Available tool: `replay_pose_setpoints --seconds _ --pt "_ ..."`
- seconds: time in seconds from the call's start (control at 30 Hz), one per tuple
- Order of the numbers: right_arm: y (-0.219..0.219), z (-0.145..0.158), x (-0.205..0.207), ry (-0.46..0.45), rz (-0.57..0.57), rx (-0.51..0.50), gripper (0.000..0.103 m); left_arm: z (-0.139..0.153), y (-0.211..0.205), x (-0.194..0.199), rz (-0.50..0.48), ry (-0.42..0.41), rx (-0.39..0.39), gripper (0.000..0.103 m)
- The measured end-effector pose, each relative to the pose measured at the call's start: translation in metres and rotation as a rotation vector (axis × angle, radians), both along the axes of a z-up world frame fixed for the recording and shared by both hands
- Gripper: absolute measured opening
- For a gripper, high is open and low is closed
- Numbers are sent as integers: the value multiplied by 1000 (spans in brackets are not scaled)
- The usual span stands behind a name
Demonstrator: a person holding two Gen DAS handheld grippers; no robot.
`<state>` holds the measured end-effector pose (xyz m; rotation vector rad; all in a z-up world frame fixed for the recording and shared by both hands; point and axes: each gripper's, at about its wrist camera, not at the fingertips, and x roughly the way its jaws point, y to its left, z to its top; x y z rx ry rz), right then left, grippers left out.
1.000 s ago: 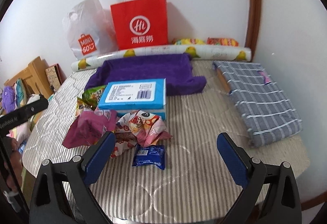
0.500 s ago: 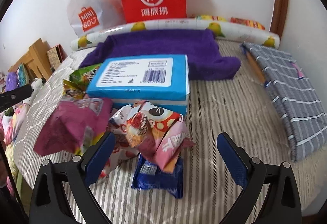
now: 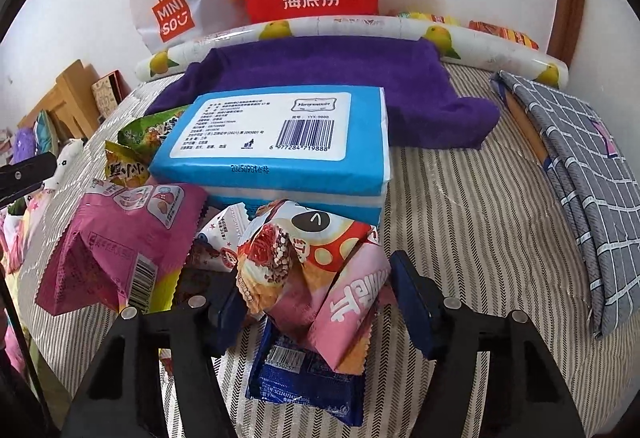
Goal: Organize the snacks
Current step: 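Lower the right gripper onto the pink-and-white candy wrapper and grasp it, then grasp the pink snack bag with the left gripper while the right gripper holds the candy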
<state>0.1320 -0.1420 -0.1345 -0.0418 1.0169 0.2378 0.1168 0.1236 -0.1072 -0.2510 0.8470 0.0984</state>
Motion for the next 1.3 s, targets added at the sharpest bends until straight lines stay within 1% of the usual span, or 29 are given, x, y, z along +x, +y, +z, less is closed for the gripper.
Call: replay_pose_setpoints --seconds 0.2,0.33,0.43,0.53,0.67,0.73,0.87,0.93,1.03,1.17,1.3 --pt "-6 18 -8 -53 -8 9 65 -6 -1 -9 -22 18 -1 101" --pt "-11 26 -12 -72 -24 13 65 -11 -5 -2 -37 36 12 101" --pt "-18 30 -13 -80 -42 11 65 -15 -6 4 -48 61 5 101" --pt "-25 31 -14 -82 -64 10 65 -17 -9 6 -67 69 -12 91" --pt "-34 31 -15 -82 -87 9 65 -8 -16 0 -83 48 -17 91" --pt "-38 32 -16 -87 -97 12 65 0 -24 -3 -112 34 -23 91" --pt "-47 35 -20 -93 -113 23 65 11 -45 -6 -173 10 -73 93" --pt "-52 35 -23 -92 -119 24 65 12 -63 -5 -217 19 -51 93" --pt "-58 37 -28 -98 -128 22 65 10 -83 -2 -243 33 -16 93" --pt "-66 38 -35 -104 -137 9 65 1 -101 3 -269 56 -5 93" --pt "-76 38 -41 -105 -149 13 65 -7 -109 5 -276 68 0 91"
